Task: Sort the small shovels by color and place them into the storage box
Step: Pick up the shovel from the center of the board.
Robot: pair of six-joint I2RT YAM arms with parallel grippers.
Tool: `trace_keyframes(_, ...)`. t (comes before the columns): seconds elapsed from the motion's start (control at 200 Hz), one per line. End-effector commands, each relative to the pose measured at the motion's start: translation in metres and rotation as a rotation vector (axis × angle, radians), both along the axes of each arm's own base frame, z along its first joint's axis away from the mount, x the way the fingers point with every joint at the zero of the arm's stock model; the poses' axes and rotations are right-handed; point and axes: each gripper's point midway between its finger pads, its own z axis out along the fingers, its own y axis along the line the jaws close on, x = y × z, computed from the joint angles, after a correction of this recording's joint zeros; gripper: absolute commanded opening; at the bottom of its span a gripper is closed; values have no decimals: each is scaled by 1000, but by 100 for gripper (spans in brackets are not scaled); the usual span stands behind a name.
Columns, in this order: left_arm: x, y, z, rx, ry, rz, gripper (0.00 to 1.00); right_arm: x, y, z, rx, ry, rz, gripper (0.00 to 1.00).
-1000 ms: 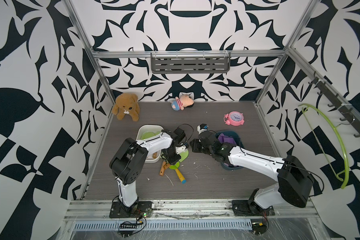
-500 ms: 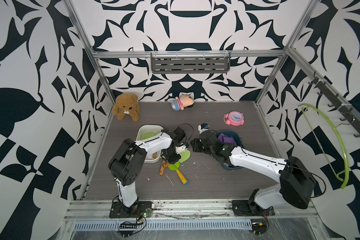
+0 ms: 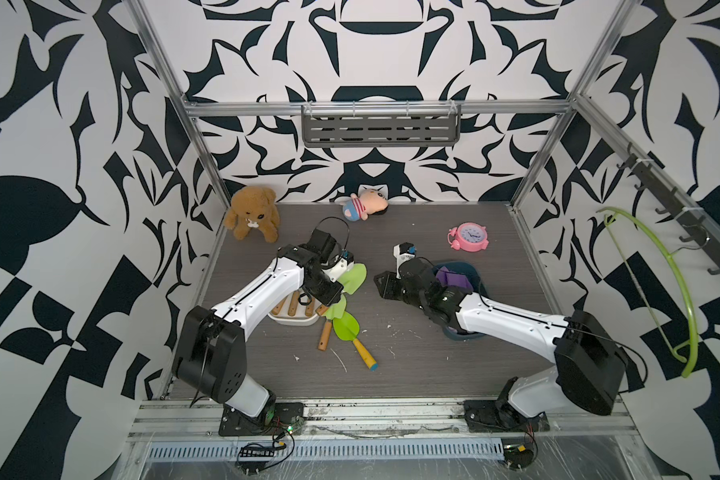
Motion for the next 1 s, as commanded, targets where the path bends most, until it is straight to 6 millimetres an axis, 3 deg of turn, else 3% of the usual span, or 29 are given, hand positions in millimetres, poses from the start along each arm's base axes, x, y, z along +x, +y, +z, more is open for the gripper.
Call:
trace_keyframes(0.0, -6, -5, 10, -88, 22, 26, 0, 12, 21, 35, 145, -52, 4, 32)
trace_keyframes(0.4, -8, -4, 17, -143, 22, 40, 0, 20, 47, 44, 287, -38, 31, 33)
trace_keyframes(0.995, 11, 10, 8, -65, -27, 124, 0, 22, 44, 48, 277, -46, 16, 33)
